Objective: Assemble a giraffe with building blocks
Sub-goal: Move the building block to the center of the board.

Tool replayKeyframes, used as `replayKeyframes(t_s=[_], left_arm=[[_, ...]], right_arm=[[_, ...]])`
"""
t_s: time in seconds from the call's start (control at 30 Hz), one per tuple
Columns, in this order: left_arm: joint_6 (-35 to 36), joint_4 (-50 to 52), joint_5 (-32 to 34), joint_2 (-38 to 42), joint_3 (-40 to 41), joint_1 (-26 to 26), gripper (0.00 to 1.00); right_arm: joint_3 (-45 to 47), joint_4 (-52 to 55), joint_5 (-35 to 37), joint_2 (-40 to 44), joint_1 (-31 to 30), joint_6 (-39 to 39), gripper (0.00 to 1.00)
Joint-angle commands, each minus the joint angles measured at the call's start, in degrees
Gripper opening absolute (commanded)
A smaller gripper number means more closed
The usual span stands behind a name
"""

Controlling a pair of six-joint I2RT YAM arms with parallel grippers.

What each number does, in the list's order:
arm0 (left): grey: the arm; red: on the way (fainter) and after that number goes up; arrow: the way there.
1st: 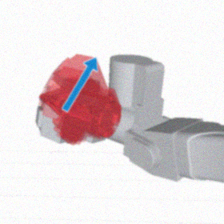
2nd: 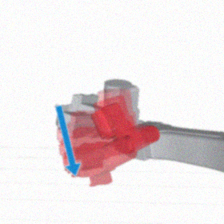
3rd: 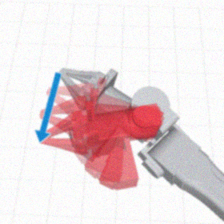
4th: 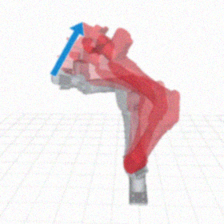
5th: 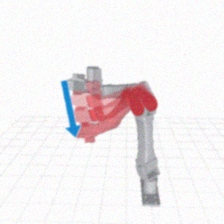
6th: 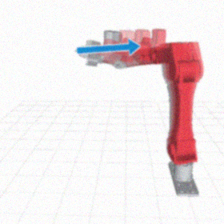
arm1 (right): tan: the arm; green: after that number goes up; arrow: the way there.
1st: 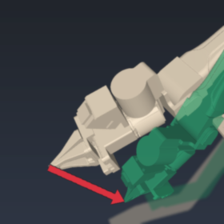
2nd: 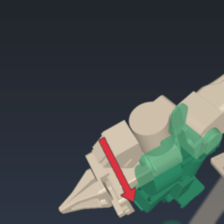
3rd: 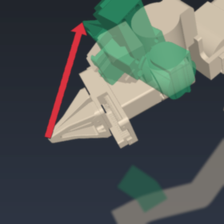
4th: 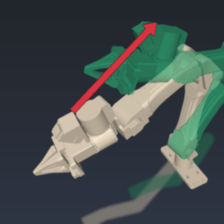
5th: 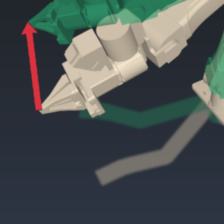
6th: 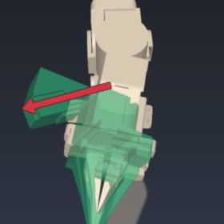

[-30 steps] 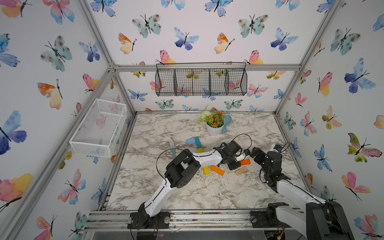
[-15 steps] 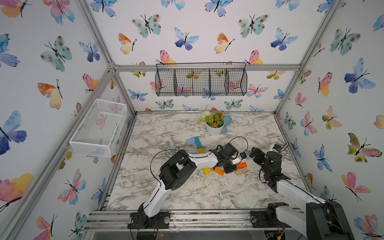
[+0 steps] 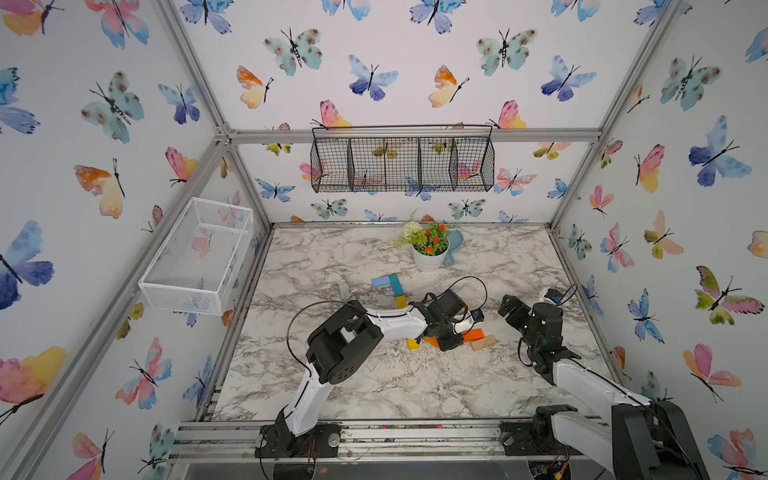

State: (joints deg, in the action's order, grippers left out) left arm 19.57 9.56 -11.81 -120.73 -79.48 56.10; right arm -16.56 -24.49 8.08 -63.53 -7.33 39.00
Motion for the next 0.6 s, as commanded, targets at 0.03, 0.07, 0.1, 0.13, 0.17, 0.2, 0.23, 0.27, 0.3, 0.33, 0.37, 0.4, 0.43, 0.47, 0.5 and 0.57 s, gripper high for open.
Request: replayKeyframes(t_s=[0.03, 0.07, 0.1, 0.13, 0.17, 0.2, 0.23, 0.27, 0.3, 0.33, 0.37, 0.4, 0.43, 0.47, 0.5, 0.57], left_arm=[[-0.53, 8.42, 1.82, -0.71, 0.66, -0.51, 0.23], [-0.58, 8.7, 1.95, -0.78, 0.49, -0.55, 0.24], [-0.61, 8.78, 1.94, -0.77, 0.34, -0.54, 0.25], [-0.87, 9.01, 1.97, -0.74, 0.17, -0.55, 0.29], [-1.41, 9.22, 1.97, -0.74, -0.13, -0.55, 0.35], [-1.9, 9.33, 1.97, -0.69, -0.25, -0.63, 0.41], [-2.38, 9.33, 2.09, -0.65, -0.48, -0.63, 0.49], [-2.81, 9.22, 2.3, -0.54, -0.67, -0.66, 0.58], [-3.21, 9.09, 2.48, -0.3, -0.76, -0.72, 0.63], [-3.66, 8.91, 2.74, -0.07, -0.92, -0.8, 0.68], [-4.21, 8.76, 2.88, 0.18, -1.34, -0.8, 0.73], [-4.5, 8.72, 2.89, 0.44, -1.65, -0.77, 0.88], [-4.92, 8.5, 2.92, 0.81, -1.96, -0.73, 0.99], [-5.49, 8.23, 3.06, 1.37, -2.31, -0.74, 0.98], [-5.8, 7.99, 3.09, 1.92, -2.59, -0.83, 0.98], [-7.44, 6.8, 4.72, 3.75, -3.07, -0.97, 0.98]], right_arm=[[0.34, -0.73, -0.44, -0.41, -0.14, -0.16, 0.98], [0.38, -0.67, -0.43, -0.45, -0.14, -0.16, 0.98], [0.38, -0.65, -0.45, -0.39, -0.14, -0.16, 0.98], [0.38, -0.65, -0.43, -0.39, -0.14, -0.16, 0.98], [0.38, -0.65, -0.43, -0.35, -0.14, -0.16, 0.98], [0.38, -0.65, -0.43, -0.34, -0.14, -0.16, 0.98], [0.38, -0.7, -0.35, -0.31, -0.14, -0.16, 0.99], [0.47, -0.65, -0.34, -0.36, -0.14, -0.16, 0.98], [0.47, -0.7, -0.34, -0.29, -0.14, -0.16, 0.98], [0.47, -0.65, -0.42, -0.3, -0.14, -0.16, 0.99], [0.4, -0.75, -0.43, -0.39, -0.15, -0.16, 0.98], [0.47, -0.73, -0.43, -0.37, -0.14, -0.16, 0.98], [0.47, -0.82, -0.51, -0.46, -0.14, -0.24, 0.99], [0.45, -0.87, -0.43, -0.56, -0.14, -0.24, 0.99], [0.47, -0.91, -0.43, -0.63, -0.14, -0.32, 0.98], [0.43, -1.08, -0.6, -0.8, -0.14, -0.66, 0.98]])
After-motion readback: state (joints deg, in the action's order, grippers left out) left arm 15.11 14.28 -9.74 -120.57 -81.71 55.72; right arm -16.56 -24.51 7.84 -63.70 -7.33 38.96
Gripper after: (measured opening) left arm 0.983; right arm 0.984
